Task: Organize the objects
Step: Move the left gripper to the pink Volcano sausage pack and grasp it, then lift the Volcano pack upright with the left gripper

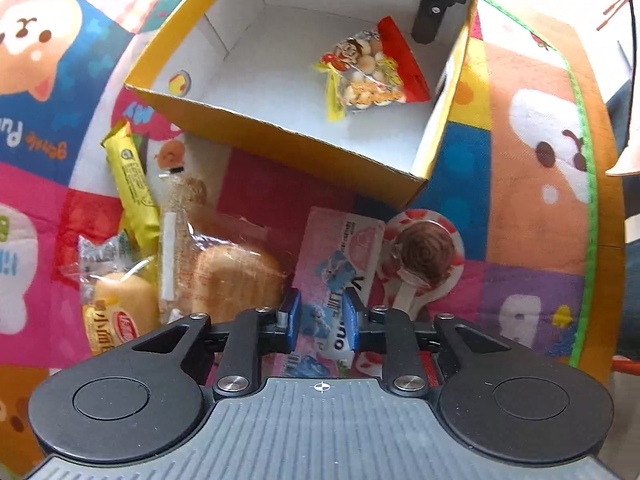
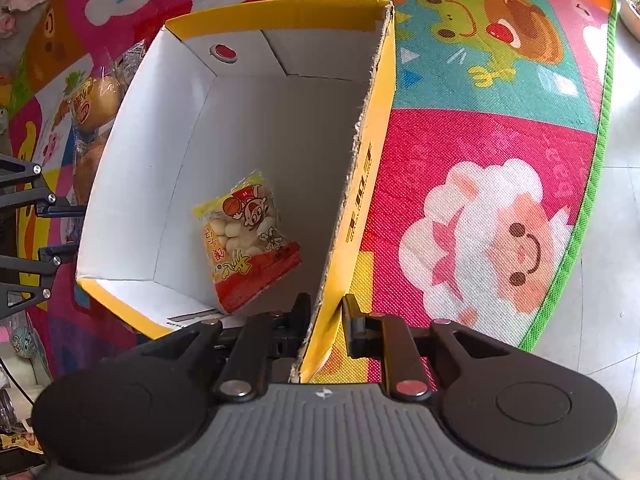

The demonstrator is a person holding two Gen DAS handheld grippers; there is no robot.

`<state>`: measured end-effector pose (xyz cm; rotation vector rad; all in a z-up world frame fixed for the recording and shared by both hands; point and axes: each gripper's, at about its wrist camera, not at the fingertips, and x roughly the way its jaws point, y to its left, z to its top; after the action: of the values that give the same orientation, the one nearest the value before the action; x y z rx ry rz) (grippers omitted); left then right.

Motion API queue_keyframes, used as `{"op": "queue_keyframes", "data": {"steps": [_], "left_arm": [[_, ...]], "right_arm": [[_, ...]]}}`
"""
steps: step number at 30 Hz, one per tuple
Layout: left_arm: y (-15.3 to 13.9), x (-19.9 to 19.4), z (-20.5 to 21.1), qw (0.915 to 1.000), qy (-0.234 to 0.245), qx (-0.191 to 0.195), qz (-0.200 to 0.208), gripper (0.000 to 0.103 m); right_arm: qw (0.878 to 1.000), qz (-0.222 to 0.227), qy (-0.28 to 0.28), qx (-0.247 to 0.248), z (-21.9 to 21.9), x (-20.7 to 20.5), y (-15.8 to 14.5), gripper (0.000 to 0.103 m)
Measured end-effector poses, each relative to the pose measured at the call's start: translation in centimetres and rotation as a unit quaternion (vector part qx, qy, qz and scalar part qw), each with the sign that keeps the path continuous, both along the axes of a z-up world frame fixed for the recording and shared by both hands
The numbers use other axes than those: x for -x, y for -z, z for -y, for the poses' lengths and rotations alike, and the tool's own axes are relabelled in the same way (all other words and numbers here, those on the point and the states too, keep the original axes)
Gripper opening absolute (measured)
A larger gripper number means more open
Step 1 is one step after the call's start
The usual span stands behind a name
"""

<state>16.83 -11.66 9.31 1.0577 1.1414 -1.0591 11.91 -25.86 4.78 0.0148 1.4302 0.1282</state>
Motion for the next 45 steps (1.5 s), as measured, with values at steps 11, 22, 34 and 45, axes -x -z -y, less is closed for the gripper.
{"op": "queue_keyframes", "data": {"steps": [11, 22, 34, 45], "left_arm": [[-0.2, 2.9, 0.3, 0.9976, 0.069, 0.007, -0.002, 0.029], [1.2, 0.4, -0.4, 0.9986, -0.004, -0.002, 0.053, 0.049], [2.1, -3.5, -1.8, 0.9760, -0.216, 0.007, -0.026, 0.043], [-0.3, 4.3, -7.7, 0.8864, -0.455, 0.039, -0.078, 0.026]], "right_arm": [[1.000, 0.001, -0.001, -0.007, -0.3, 0.1, 0.3, 0.018], [1.000, 0.005, -0.006, 0.000, -0.6, 0.4, 0.4, 0.018], [1.000, 0.009, -0.004, 0.008, -1.3, 0.7, 0.9, 0.018], [0.999, 0.019, 0.032, 0.001, -2.2, 1.5, 1.0, 0.016]]}}
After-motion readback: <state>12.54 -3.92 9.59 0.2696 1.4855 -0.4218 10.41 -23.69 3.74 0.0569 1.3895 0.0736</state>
